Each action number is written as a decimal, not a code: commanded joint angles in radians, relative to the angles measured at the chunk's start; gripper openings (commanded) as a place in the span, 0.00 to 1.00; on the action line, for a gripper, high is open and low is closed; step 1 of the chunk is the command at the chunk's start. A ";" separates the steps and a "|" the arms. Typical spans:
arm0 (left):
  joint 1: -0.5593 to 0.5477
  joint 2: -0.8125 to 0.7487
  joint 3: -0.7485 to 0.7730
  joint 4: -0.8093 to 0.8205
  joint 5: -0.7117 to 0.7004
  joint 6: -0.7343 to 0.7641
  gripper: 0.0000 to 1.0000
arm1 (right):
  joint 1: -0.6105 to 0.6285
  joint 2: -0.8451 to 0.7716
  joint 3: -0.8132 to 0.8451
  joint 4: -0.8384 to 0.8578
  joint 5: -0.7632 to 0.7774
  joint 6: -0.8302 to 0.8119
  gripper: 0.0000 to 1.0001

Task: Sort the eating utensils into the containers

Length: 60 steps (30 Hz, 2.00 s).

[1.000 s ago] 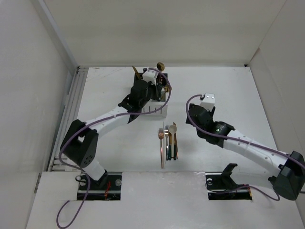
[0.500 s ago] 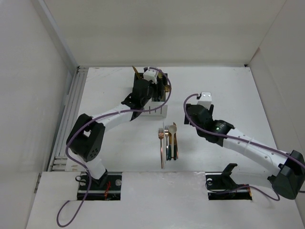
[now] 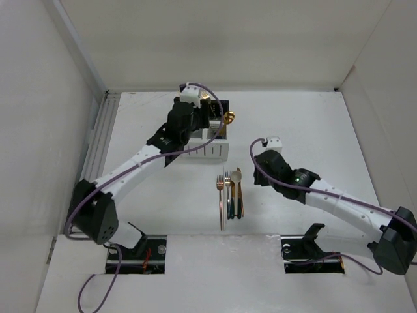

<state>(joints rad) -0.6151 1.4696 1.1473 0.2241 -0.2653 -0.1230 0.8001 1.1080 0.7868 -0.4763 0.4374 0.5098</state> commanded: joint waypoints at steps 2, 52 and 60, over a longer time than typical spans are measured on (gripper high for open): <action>-0.002 -0.211 -0.058 -0.208 -0.072 -0.076 0.55 | 0.008 -0.022 -0.066 0.091 -0.106 0.087 0.48; 0.127 -0.640 -0.600 -0.235 0.057 -0.308 0.56 | 0.156 0.386 0.092 0.119 -0.154 0.137 0.40; 0.127 -0.612 -0.580 -0.244 0.077 -0.317 0.56 | 0.156 0.375 0.101 0.076 -0.117 0.167 0.43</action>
<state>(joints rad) -0.4931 0.8581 0.5499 -0.0422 -0.2028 -0.4286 0.9504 1.4937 0.8513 -0.3710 0.2840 0.6495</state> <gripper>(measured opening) 0.557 0.430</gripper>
